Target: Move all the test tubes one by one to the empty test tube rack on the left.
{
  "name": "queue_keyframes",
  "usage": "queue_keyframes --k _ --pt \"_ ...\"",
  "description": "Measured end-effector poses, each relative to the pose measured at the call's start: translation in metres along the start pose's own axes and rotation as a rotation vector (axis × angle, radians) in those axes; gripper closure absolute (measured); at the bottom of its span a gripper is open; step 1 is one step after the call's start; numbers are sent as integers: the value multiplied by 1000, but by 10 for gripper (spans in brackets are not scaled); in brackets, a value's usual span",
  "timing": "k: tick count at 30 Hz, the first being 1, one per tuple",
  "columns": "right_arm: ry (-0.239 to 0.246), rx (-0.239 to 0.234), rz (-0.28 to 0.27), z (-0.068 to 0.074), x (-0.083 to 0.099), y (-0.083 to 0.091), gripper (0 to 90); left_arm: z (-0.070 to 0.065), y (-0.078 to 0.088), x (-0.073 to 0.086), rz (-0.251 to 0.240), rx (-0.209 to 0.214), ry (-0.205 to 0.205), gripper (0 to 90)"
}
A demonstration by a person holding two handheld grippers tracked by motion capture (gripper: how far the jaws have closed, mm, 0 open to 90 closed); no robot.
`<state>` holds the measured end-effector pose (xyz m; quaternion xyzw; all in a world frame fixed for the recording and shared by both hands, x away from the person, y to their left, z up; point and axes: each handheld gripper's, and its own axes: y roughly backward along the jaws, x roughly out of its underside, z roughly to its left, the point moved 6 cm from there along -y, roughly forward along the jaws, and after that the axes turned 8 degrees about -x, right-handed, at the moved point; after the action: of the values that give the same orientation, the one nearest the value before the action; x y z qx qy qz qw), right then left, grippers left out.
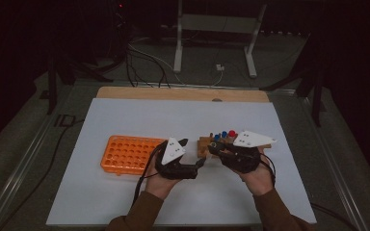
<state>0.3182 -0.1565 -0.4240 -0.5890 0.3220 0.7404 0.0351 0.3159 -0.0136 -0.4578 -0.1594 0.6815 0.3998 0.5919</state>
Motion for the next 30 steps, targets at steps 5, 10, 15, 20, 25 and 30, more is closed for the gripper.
queue_keyframes --k 5,10,15,20,25,30 --pt "-4 -24 6 5 0 -8 761 -8 -4 1 10 59 -26 463" --pt "-9 -40 6 8 0 -11 761 -12 -5 2 19 84 -46 635" --pt "-13 -48 3 10 1 -12 761 -14 -5 3 19 96 -59 736" --pt "-17 -55 -5 10 1 -11 712 -14 -4 4 20 92 -81 757" --pt "-44 -68 -47 7 -1 -5 431 -7 -1 6 26 68 -75 757" --pt "-55 -22 -63 1 3 4 210 2 4 9 26 45 -61 757"
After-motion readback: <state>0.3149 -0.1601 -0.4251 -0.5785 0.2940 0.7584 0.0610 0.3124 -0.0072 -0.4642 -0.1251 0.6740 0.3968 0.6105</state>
